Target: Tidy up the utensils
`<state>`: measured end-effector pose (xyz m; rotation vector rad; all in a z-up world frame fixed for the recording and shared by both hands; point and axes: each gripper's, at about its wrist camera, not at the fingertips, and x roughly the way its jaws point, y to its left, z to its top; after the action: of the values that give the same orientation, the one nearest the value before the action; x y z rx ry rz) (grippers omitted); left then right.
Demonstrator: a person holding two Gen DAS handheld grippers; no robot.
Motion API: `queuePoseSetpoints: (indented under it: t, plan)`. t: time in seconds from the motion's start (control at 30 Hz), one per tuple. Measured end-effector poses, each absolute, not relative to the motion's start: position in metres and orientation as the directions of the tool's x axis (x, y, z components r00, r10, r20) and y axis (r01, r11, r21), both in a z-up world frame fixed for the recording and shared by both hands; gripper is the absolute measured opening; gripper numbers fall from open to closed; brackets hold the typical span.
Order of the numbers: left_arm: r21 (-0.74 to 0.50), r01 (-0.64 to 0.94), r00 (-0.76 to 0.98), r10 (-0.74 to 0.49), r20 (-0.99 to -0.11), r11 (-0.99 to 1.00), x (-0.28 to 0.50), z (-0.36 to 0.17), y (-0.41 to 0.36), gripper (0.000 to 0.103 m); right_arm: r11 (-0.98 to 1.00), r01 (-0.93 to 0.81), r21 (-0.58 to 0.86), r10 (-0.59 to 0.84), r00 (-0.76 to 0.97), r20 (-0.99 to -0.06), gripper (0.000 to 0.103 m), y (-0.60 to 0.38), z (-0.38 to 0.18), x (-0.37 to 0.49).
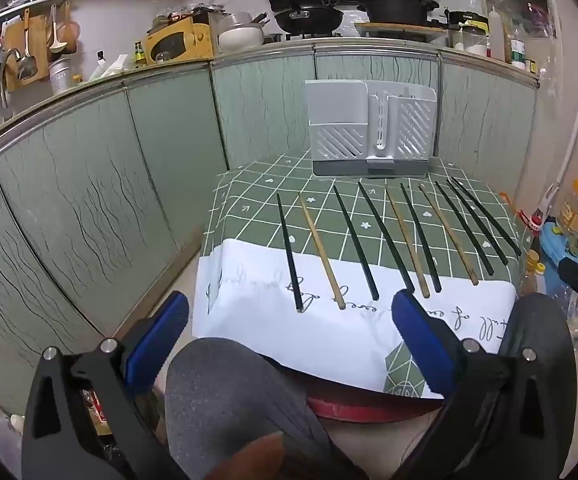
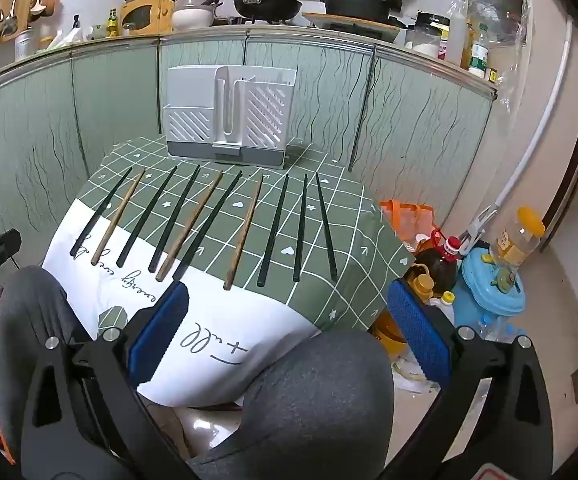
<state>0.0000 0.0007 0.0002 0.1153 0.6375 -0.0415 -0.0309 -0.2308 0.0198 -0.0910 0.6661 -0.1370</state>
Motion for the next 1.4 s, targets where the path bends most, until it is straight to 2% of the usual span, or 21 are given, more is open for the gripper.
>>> queuePoseSetpoints:
  t: [0.13,0.3,0.7,0.93,1.2,1.4]
  plan:
    - [0.088,0.077,0.796,-0.008,-0.605,0.993,0.007,0.009,0.0,0.099,0.987,0.096,-0.127,-0.154,0.773,-0.615,0.095,-0.231,0.02,-0.029]
    - [0.109,0.081,0.82,-0.004,-0.572,0.991,-0.001,0.005,0.0,0.099,0.988,0.095,-0.125,-0.153,0.77,-0.62,0.096,-0.231,0.016,-0.029]
    - [0.115,0.143,0.786,-0.043,-0.617,0.983,-0.003,-0.005,-0.005,0.099,0.989,0.093,-0.111,-0.143,0.753,-0.642,0.096,-0.23,0.011,-0.026]
    - [0.127,0.153,0.795,-0.046,-0.605,0.98,-0.006,-0.005,-0.005,0.099,0.99,0.09,-0.111,-0.141,0.751,-0.645,0.096,-0.229,0.009,-0.025]
    - [0.085,0.191,0.79,-0.102,-0.605,0.978,-0.007,-0.004,-0.004,0.099,0.99,0.09,-0.11,-0.14,0.752,-0.645,0.096,-0.228,0.009,-0.025]
    - [0.084,0.187,0.793,-0.1,-0.601,0.979,-0.008,-0.003,-0.004,0.099,0.99,0.091,-0.109,-0.14,0.752,-0.644,0.096,-0.229,0.009,-0.025]
